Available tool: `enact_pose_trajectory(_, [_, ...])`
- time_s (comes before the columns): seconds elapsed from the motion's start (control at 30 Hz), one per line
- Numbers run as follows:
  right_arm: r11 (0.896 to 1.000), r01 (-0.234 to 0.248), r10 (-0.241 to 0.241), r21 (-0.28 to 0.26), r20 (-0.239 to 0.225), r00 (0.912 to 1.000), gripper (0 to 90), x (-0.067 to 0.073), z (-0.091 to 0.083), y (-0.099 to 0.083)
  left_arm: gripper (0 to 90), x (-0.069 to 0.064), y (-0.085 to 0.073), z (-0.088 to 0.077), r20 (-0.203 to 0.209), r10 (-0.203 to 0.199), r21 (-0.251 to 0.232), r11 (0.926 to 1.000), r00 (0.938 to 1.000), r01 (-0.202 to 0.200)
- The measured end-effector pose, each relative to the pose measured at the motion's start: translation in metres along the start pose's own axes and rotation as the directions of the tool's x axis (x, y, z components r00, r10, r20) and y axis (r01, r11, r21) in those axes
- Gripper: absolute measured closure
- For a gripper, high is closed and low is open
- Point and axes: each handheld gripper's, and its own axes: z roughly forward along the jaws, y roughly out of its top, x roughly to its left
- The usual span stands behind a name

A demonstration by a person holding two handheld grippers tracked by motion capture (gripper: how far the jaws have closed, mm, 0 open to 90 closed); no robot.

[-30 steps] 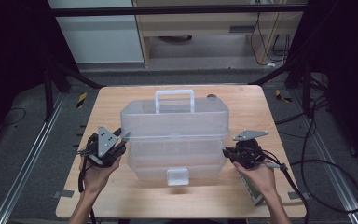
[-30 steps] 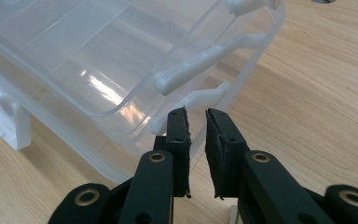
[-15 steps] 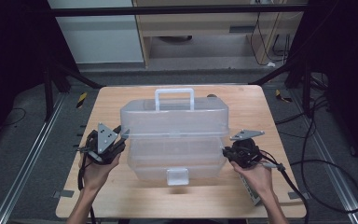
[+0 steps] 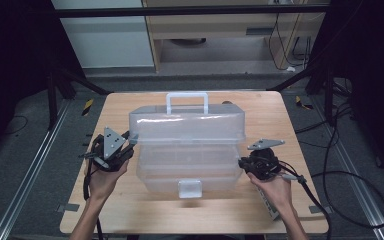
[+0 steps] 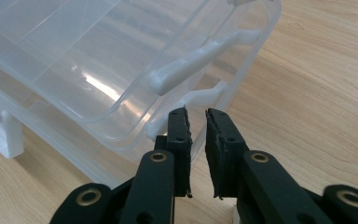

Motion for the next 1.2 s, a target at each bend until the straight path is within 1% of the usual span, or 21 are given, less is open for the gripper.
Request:
enact_pose_trajectory(0.3, [1.000, -0.002, 0.002, 0.000, 0.000, 1.0000, 80.0, 0.000, 0.000, 0.000, 71.6, 0.004, 0.005, 0.003, 0.000, -0.005, 0.006, 1.0000, 1.0000, 0.005])
enact_pose_trajectory(0.33, [1.000, -0.003, 0.003, 0.000, 0.000, 1.0000, 80.0, 0.000, 0.000, 0.000, 71.7, 0.004, 0.005, 0.004, -0.001, -0.009, 0.005, 0.9999, 1.0000, 0.009])
enact_pose_trajectory(0.37, [1.000, -0.003, 0.003, 0.001, 0.000, 1.0000, 80.0, 0.000, 0.000, 0.000, 71.7, 0.004, 0.006, 0.003, -0.001, -0.021, 0.013, 0.9997, 0.9998, 0.021])
enact_pose_trajectory(0.4, [1.000, -0.003, 0.003, 0.001, 0.000, 1.0000, 80.0, 0.000, 0.000, 0.000, 71.8, 0.005, 0.006, 0.004, -0.003, -0.013, 0.003, 0.9999, 0.9999, 0.013])
enact_pose_trajectory(0.47, [1.000, -0.004, 0.004, 0.001, -0.001, 1.0000, 80.0, 0.000, 0.000, 0.000, 71.9, 0.005, 0.007, 0.004, -0.002, -0.022, 0.015, 0.9996, 0.9997, 0.022])
enact_pose_trajectory(0.53, [1.000, -0.002, 0.002, 0.001, 0.000, 1.0000, 80.0, 0.000, 0.000, 0.000, 72.0, 0.006, 0.008, 0.005, -0.002, -0.024, 0.015, 0.9996, 0.9997, 0.024])
enact_pose_trajectory(0.57, [1.000, -0.002, 0.002, 0.001, 0.000, 1.0000, 80.0, 0.000, 0.000, 0.000, 72.0, 0.007, 0.009, 0.005, -0.003, -0.015, 0.007, 0.9999, 0.9999, 0.015])
enact_pose_trajectory(0.6, [1.000, -0.002, 0.002, 0.000, 0.000, 1.0000, 80.1, 0.000, 0.000, 0.000, 72.1, 0.006, 0.009, 0.005, -0.004, -0.025, 0.013, 0.9996, 0.9997, 0.025])
enact_pose_trajectory(0.63, [1.000, -0.001, 0.001, 0.001, 0.000, 1.0000, 80.1, 0.000, 0.000, 0.000, 72.1, 0.007, 0.010, 0.006, -0.007, -0.016, 0.004, 0.9999, 0.9998, 0.016])
enact_pose_trajectory(0.67, [1.000, -0.001, 0.001, -0.001, 0.000, 1.0000, 80.1, 0.000, 0.000, 0.000, 72.2, 0.007, 0.010, 0.006, -0.006, -0.029, 0.013, 0.9995, 0.9996, 0.029])
enact_pose_trajectory(0.7, [1.000, -0.001, 0.001, 0.001, 0.000, 1.0000, 80.1, 0.000, 0.000, 0.000, 72.3, 0.008, 0.011, 0.007, -0.007, -0.019, 0.004, 0.9998, 0.9998, 0.019])
enact_pose_trajectory(0.73, [1.000, -0.002, 0.002, 0.002, 0.000, 1.0000, 80.2, 0.000, 0.000, 0.000, 72.3, 0.008, 0.012, 0.007, -0.007, -0.031, 0.012, 0.9994, 0.9995, 0.031])
enact_pose_trajectory(0.77, [1.000, -0.003, 0.003, 0.003, 0.001, 1.0000, 80.2, 0.000, 0.000, 0.000, 72.3, 0.009, 0.013, 0.008, -0.010, -0.020, 0.003, 0.9998, 0.9998, 0.020])
enact_pose_trajectory(0.8, [1.000, -0.004, 0.004, 0.004, 0.000, 1.0000, 80.2, 0.000, 0.000, 0.000, 72.4, 0.009, 0.013, 0.008, -0.009, -0.030, 0.012, 0.9995, 0.9995, 0.031])
enact_pose_trajectory(1.2, [1.000, -0.002, 0.002, 0.003, -0.004, 1.0000, 80.2, -0.001, 0.000, 0.000, 73.2, 0.015, 0.020, 0.013, -0.015, -0.035, 0.004, 0.9994, 0.9993, 0.035])
